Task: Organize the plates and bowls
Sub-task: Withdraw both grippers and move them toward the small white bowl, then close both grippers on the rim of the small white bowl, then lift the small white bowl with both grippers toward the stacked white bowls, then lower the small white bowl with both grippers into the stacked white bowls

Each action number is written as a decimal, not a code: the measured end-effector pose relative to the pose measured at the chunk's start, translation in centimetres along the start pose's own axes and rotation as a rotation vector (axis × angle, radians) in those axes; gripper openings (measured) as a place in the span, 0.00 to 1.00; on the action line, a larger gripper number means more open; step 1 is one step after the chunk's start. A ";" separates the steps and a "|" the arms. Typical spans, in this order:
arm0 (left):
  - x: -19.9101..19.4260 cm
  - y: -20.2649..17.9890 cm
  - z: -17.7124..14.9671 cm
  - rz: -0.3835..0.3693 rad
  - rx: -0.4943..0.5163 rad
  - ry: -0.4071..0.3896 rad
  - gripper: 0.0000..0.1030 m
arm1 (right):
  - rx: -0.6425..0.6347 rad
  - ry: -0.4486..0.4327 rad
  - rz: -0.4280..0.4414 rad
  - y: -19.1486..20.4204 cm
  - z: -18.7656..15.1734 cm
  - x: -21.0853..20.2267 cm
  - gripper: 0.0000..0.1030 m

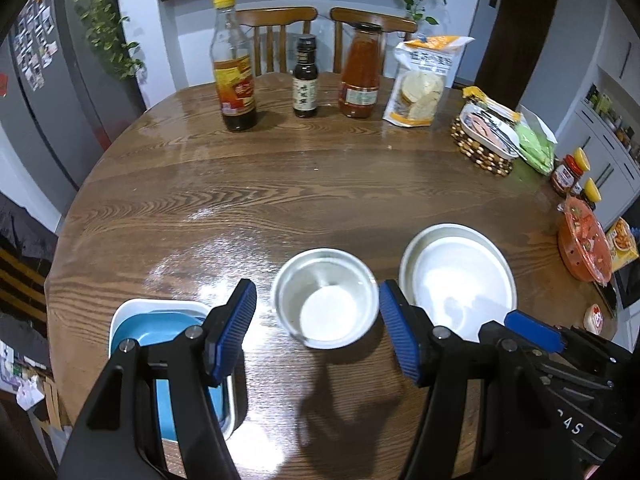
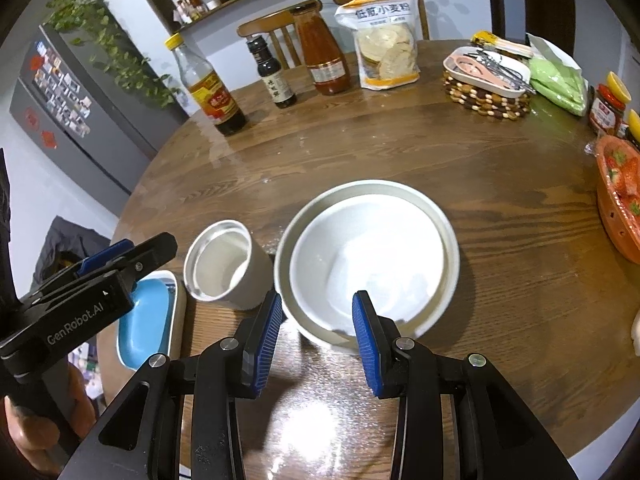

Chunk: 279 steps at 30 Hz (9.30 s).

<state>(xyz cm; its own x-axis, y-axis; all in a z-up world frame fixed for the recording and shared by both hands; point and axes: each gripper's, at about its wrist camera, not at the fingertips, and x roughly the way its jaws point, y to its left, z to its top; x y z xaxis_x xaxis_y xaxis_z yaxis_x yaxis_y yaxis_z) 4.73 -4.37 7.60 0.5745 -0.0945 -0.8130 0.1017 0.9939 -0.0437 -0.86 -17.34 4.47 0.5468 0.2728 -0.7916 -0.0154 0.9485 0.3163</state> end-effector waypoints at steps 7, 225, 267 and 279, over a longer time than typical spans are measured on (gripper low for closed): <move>0.7 2.8 -0.5 0.029 -0.057 0.023 0.62 | -0.003 0.027 0.016 1.0 0.0 1.2 0.36; 1.7 -3.3 0.5 -0.094 0.131 0.089 0.14 | -0.056 0.015 0.137 2.4 0.3 0.1 0.19; 9.8 -10.5 2.8 -0.207 0.200 0.251 0.22 | 0.162 0.063 0.062 -6.6 2.4 2.7 0.18; 9.1 -10.3 3.1 -0.242 0.195 0.234 0.32 | 0.185 0.021 0.056 -7.1 2.9 1.1 0.18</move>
<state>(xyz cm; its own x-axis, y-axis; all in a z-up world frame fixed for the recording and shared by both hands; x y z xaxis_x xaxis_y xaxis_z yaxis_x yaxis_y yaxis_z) 11.44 -15.66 2.44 0.3163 -0.2869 -0.9042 0.3773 0.9126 -0.1576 2.26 -24.21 2.84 0.5317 0.3298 -0.7801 0.1097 0.8865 0.4495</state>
